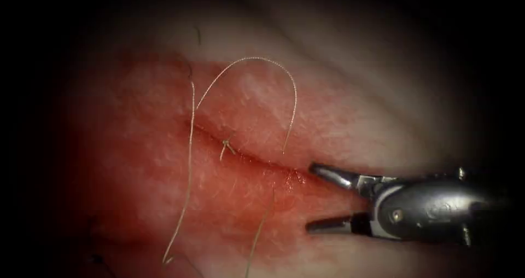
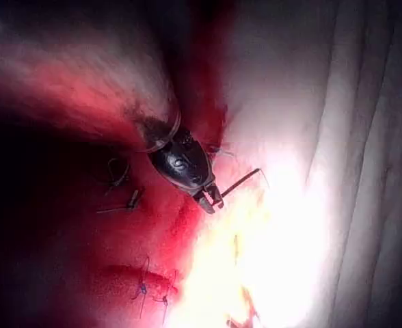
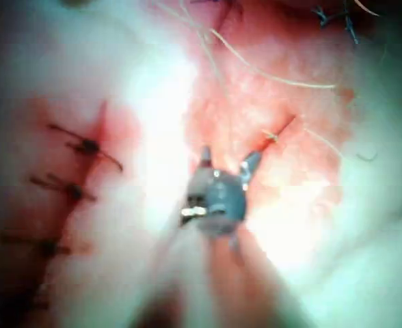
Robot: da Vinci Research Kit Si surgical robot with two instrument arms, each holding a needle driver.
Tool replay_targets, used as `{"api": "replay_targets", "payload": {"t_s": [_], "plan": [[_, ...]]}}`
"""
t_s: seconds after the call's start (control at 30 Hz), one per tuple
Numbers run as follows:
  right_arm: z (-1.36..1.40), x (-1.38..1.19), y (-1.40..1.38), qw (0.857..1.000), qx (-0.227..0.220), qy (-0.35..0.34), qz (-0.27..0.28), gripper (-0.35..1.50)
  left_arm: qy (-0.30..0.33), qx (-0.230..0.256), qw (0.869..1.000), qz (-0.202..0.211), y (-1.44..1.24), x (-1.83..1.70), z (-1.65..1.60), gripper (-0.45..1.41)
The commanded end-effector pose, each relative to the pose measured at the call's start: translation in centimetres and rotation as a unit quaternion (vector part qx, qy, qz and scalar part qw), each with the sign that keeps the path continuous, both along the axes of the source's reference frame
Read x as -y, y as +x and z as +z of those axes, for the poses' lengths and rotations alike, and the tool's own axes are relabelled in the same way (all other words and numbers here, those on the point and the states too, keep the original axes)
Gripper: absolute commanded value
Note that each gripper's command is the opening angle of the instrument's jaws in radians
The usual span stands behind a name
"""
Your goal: Wound Closure
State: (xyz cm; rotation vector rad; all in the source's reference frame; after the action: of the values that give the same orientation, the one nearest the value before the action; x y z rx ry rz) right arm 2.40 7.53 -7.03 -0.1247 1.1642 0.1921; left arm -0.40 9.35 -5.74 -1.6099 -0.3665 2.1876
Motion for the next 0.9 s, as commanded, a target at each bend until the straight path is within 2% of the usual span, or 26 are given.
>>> {"api": "replay_targets", "payload": {"t_s": [0.03,0.1,0.23,0.3,0.33,0.37,0.4,0.53,0.67,0.73,0.83,0.9], "plan": [[0.17,0.03,0.17,1.0,-0.004,0.0,-0.003,1.36,0.001,0.001,1.0,0.0,-0.05,0.04,0.07,-0.35],[0.28,0.06,0.3,1.0,-0.006,0.004,-0.007,1.36,0.003,0.001,1.0,-0.001,-0.05,0.04,0.07,-0.35],[0.32,0.1,0.48,1.0,-0.011,0.01,-0.014,1.33,0.003,0.001,1.0,0.0,-0.05,0.04,0.07,-0.35],[0.28,0.14,0.52,1.0,-0.016,0.011,-0.022,1.15,0.003,0.001,1.0,0.0,-0.05,0.04,0.07,-0.35],[0.26,0.15,0.52,0.999,-0.019,0.015,-0.026,0.96,0.003,0.001,1.0,0.0,-0.05,0.04,0.07,-0.35],[0.25,0.18,0.5,0.999,-0.023,0.023,-0.042,0.09,0.003,0.001,1.0,0.0,-0.05,0.04,0.07,-0.35],[0.24,0.19,0.47,0.998,-0.016,0.03,-0.054,-0.35,0.003,0.001,1.0,0.0,-0.05,0.04,0.07,-0.35],[0.22,0.2,0.44,0.997,-0.01,0.036,-0.069,-0.35,0.003,0.001,1.0,0.0,-0.05,0.04,0.07,-0.35],[0.07,0.27,0.48,0.996,-0.012,0.04,-0.074,-0.35,0.003,0.001,1.0,0.0,-0.05,0.04,0.07,-0.35],[-0.06,0.32,0.51,0.996,-0.015,0.043,-0.077,-0.35,0.003,0.001,1.0,0.0,-0.05,0.04,0.07,-0.35],[-0.4,0.44,0.62,0.994,-0.026,0.049,-0.09,-0.35,0.003,0.001,1.0,0.0,-0.05,0.04,0.07,-0.35],[-0.5,0.5,0.68,0.994,-0.027,0.051,-0.096,-0.35,0.003,0.001,1.0,0.0,-0.05,0.04,0.07,-0.35]]}}
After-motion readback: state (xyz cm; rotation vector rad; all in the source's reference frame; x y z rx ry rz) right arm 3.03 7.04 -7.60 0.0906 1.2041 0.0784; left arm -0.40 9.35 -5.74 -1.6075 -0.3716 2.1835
